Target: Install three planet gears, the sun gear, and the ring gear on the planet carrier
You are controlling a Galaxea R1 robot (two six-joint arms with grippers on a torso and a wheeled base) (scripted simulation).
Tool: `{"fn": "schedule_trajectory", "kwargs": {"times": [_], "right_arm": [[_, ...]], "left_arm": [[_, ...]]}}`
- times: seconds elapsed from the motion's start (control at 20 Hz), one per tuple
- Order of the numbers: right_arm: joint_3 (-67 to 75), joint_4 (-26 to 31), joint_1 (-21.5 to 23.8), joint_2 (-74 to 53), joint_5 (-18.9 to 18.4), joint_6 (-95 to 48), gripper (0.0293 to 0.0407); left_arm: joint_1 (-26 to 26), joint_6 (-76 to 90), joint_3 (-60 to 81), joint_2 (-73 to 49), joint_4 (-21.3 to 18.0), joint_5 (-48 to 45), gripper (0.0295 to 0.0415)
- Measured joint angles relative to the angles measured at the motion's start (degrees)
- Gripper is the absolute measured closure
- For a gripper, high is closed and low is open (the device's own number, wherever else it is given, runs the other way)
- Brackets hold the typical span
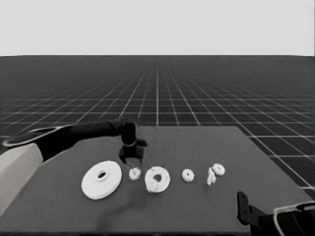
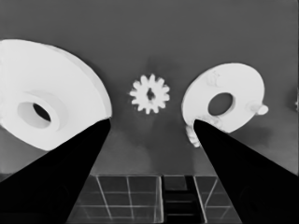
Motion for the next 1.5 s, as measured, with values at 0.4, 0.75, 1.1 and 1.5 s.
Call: {"fn": "schedule_trajectory", "kwargs": {"times": [0.4,0.75,1.1,1.5], "right_arm": [[0.00,0.00,0.00,0.00,0.00,0.00,0.0315],[0.00,0.00,0.00,0.00,0.00,0.00,0.0315],[0.00,0.00,0.00,0.00,0.00,0.00,0.0315],[0.00,0.00,0.00,0.00,0.00,0.00,0.0315]], "left_arm": [[9.90,4.41,-7.35,2.07,8.67,-4.68,0.0326],[10.99,5.13,-8.80,2.57,9.63,-5.52,0.0361],[10.99,5.14,-8.83,2.58,9.66,-5.53,0.0398],[0.43,0.93,-0.66,-0.16,0.39,-0.26,0.0398]]}}
